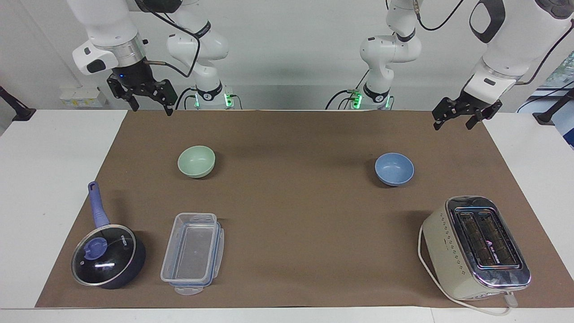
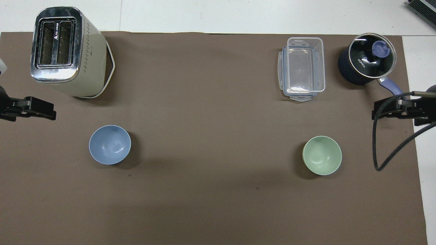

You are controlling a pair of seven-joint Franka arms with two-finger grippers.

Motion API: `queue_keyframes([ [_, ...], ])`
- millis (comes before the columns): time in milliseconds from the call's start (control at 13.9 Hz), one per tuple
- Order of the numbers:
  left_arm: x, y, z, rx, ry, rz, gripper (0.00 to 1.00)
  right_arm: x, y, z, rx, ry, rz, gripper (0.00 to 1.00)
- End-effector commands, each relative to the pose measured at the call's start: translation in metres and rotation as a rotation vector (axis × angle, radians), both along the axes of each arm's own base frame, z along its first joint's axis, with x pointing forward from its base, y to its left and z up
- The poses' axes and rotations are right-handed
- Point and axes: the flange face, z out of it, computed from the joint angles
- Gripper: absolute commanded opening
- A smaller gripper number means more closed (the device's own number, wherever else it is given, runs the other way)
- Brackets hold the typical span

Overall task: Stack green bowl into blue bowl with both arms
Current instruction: 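Move the left gripper out from rest toward the blue bowl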

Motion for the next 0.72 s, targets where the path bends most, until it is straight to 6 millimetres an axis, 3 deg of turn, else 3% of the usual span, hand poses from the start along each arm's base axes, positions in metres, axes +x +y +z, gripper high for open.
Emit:
queue_keyframes([
  [0,-0.009,0.001,-0.002,0.024,0.018,-0.023,1.0,-0.005,-0.01,0.002,0.0,-0.001,-0.005,1.0],
  [645,-0.021,0.007,-0.013,0.022,0.009,-0.014,1.0,-0.002,-0.01,0.001,0.032,-0.01,0.019,1.0],
])
